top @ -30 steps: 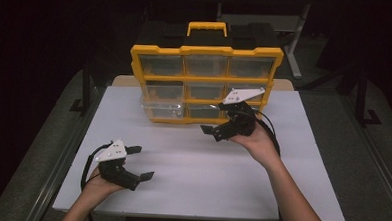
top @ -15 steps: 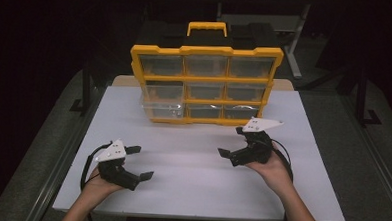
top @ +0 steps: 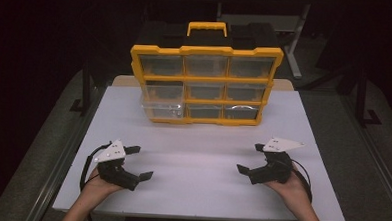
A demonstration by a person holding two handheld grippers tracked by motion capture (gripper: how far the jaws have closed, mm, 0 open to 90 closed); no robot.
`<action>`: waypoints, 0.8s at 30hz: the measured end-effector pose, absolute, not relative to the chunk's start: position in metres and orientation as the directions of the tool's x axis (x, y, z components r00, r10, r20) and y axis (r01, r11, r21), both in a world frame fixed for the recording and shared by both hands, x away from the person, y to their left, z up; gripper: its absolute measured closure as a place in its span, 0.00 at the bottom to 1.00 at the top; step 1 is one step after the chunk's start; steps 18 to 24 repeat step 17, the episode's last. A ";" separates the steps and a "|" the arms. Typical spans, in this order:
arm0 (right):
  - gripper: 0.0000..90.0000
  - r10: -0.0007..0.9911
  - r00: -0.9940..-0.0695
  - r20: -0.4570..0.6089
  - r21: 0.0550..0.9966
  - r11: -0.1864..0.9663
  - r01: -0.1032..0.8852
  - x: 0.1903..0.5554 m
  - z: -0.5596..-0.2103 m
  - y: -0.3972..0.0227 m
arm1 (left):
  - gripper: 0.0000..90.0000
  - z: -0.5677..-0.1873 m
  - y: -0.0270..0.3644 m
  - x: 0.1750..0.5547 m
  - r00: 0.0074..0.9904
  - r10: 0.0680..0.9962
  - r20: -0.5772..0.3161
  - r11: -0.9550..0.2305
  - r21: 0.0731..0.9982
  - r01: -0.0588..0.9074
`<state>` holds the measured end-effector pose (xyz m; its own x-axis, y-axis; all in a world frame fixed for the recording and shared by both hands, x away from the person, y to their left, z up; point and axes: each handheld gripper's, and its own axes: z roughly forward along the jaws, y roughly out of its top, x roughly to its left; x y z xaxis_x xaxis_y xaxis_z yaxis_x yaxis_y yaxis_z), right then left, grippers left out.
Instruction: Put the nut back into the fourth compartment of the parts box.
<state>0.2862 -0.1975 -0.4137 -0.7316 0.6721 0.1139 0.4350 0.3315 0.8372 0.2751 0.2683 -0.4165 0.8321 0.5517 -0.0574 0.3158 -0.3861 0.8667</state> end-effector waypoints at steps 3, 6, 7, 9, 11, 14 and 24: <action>0.01 0.675 -0.728 0.121 0.833 0.330 0.444 0.283 -0.417 -0.203 | 0.01 -0.417 0.268 0.275 0.833 0.550 -0.055 -0.386 0.868 0.313; 0.01 0.679 -0.724 0.116 0.830 0.334 0.446 0.277 -0.423 -0.209 | 0.01 -0.419 0.269 0.274 0.833 0.551 -0.055 -0.389 0.866 0.315; 0.01 0.685 -0.720 0.111 0.832 0.332 0.444 0.275 -0.425 -0.211 | 0.01 -0.419 0.269 0.274 0.834 0.549 -0.055 -0.392 0.865 0.315; 0.01 0.689 -0.716 0.112 0.832 0.329 0.447 0.274 -0.428 -0.214 | 0.01 -0.419 0.270 0.274 0.835 0.549 -0.050 -0.394 0.865 0.311; 0.01 0.692 -0.716 0.092 0.826 0.348 0.443 0.273 -0.429 -0.214 | 0.01 -0.419 0.270 0.274 0.834 0.549 -0.052 -0.386 0.869 0.308; 0.01 0.692 -0.717 0.084 0.830 0.349 0.434 0.274 -0.430 -0.215 | 0.01 -0.420 0.270 0.273 0.835 0.549 -0.042 -0.399 0.864 0.306; 0.01 0.694 -0.715 0.081 0.827 0.354 0.437 0.274 -0.432 -0.216 | 0.01 -0.423 0.268 0.274 0.835 0.549 -0.037 -0.417 0.854 0.312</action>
